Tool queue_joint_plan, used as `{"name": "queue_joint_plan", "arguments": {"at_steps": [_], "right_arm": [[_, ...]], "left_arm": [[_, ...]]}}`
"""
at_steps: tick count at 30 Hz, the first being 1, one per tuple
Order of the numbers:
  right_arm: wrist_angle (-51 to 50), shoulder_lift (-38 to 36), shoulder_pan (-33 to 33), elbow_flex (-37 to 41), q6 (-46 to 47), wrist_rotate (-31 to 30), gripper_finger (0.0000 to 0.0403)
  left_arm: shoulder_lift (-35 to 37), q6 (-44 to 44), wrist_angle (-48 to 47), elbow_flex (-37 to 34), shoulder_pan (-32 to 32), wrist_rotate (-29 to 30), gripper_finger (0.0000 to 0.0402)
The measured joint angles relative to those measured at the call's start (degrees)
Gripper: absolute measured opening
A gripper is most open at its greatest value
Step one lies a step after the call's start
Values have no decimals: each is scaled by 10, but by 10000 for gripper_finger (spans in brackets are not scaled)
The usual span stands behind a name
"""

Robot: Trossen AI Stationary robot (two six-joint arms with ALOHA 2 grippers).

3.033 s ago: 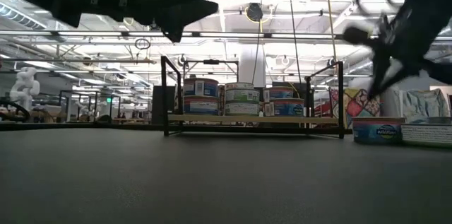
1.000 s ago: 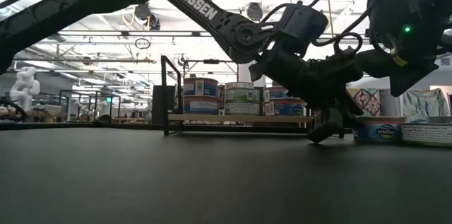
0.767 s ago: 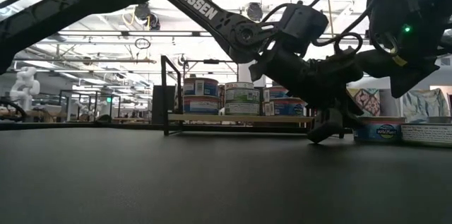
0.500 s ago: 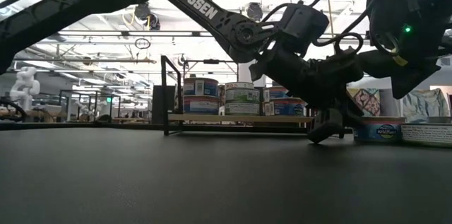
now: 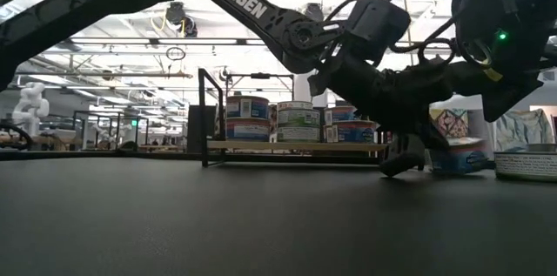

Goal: Stack canned seafood by type on shelf
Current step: Stack the blue tuna can on top of the blue tuna can on the shelf

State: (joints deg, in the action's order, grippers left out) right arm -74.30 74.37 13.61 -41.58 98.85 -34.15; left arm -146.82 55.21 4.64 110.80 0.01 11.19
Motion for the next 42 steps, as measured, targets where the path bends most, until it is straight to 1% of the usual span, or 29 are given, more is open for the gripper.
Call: {"name": "queue_joint_plan", "arguments": {"at_steps": [2,5,9,11,13,18,22,28,32,39,42], "right_arm": [[0,0,0,0,0,0,0],[0,0,0,0,0,0,0],[-1,0,0,0,-1,0,0],[-1,0,0,0,-1,0,0],[-2,0,0,-1,-1,0,0],[-2,-4,0,-1,-1,0,0],[-2,-11,0,-1,-7,-1,0],[-2,-17,0,-1,-8,-3,0],[0,-17,0,-1,-14,-3,0],[0,-17,0,-1,-18,-3,0],[-1,-17,0,-1,-20,-5,0]], "left_arm": [[0,15,1,0,-5,16,5],[0,38,3,0,-14,39,4],[11,39,-12,-2,-27,87,2],[23,29,-32,-3,-34,102,2],[39,2,-64,-5,-42,98,2],[88,-72,-199,-4,-58,52,1],[105,-99,-288,-3,-72,52,1],[113,-133,-324,-3,-84,46,6],[114,-134,-346,-2,-85,28,38],[114,-144,-355,-1,-87,24,130],[114,-144,-356,-1,-87,34,159]]}}
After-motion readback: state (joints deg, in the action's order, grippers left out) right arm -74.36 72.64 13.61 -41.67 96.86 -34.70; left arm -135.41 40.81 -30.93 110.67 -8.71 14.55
